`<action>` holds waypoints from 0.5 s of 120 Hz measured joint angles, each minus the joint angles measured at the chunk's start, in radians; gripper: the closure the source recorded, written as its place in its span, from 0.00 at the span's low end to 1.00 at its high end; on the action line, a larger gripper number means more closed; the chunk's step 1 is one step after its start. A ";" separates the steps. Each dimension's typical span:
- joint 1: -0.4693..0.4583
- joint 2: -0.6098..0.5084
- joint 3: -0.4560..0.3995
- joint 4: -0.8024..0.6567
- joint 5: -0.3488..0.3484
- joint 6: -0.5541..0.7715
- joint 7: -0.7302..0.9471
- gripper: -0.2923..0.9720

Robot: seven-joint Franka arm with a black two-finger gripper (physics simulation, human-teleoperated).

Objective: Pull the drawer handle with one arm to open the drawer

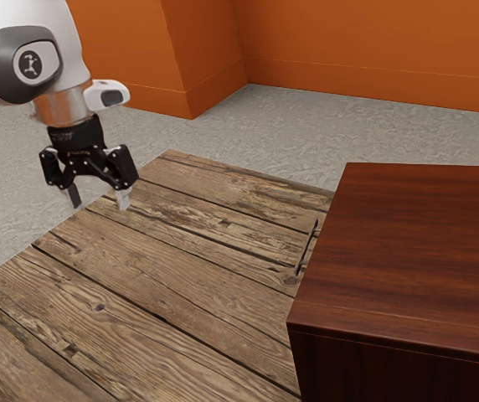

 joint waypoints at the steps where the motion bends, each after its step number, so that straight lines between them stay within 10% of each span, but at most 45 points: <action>1: -0.001 0.000 0.000 0.000 0.000 0.001 0.000 0.23; 60: -0.100 0.006 -0.066 0.222 -0.066 -0.009 -0.024 0.23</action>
